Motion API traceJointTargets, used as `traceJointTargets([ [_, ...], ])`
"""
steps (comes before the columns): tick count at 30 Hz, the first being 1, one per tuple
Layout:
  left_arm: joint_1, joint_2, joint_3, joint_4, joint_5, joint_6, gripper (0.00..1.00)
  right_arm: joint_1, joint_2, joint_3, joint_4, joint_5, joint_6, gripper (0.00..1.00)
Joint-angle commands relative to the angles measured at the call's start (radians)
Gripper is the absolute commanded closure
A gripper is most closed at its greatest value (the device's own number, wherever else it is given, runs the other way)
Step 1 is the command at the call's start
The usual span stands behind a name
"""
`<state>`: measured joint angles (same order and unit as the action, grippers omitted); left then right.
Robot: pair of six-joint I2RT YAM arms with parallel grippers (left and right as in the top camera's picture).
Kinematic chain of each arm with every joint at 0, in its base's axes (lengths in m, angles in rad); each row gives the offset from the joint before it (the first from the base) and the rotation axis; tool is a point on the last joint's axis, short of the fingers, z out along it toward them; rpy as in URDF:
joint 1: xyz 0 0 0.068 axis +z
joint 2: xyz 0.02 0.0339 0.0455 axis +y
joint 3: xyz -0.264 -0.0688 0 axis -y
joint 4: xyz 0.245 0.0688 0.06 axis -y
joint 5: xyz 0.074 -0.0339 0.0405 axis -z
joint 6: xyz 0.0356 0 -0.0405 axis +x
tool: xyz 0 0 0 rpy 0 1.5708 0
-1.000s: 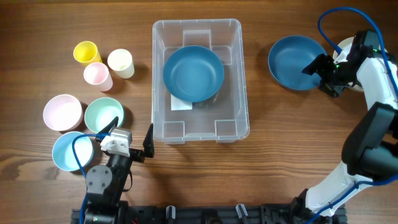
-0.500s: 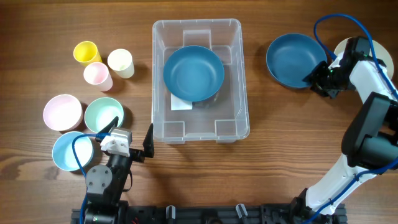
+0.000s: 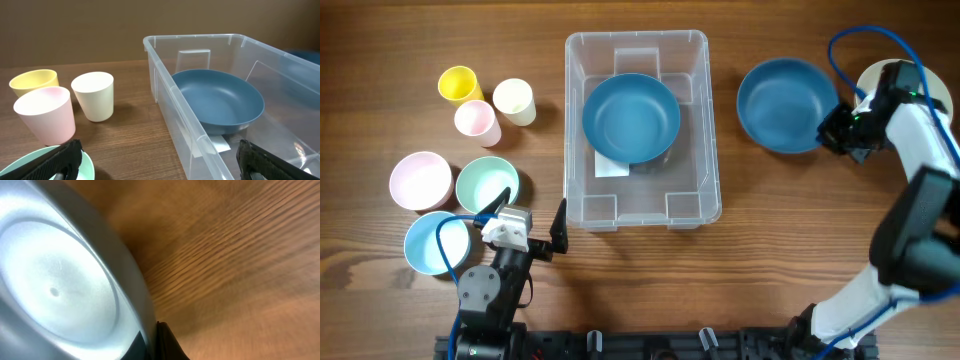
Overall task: Pack container
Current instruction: 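Grasp the second dark-blue bowl rim with the right gripper, then lower the held dark-blue bowl into the container, stacking it, and release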
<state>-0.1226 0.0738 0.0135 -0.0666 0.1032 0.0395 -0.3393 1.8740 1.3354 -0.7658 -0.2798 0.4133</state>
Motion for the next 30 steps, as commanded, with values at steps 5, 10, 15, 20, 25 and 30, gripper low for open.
traceJointTargets([
  [5,-0.005,-0.002,-0.008,0.0,0.012,-0.006,0.0,0.111,-0.54,0.016,-0.053,-0.134,-0.019,0.96],
  [10,-0.005,-0.002,-0.008,0.0,0.012,-0.006,0.0,0.463,-0.687,0.016,-0.1,0.007,-0.005,0.96],
  [15,-0.005,-0.002,-0.008,0.0,0.012,-0.005,0.0,0.698,-0.552,0.015,-0.034,0.145,0.01,0.96],
  [20,-0.005,-0.002,-0.008,0.0,0.012,-0.005,0.0,0.737,-0.334,0.015,0.032,0.169,0.008,0.96],
  [25,-0.005,-0.002,-0.008,0.0,0.012,-0.005,0.0,0.738,-0.2,0.015,0.075,0.167,0.006,0.83],
  [30,-0.005,-0.002,-0.008,0.0,0.012,-0.006,0.0,0.734,-0.19,0.024,0.197,0.123,-0.107,0.56],
])
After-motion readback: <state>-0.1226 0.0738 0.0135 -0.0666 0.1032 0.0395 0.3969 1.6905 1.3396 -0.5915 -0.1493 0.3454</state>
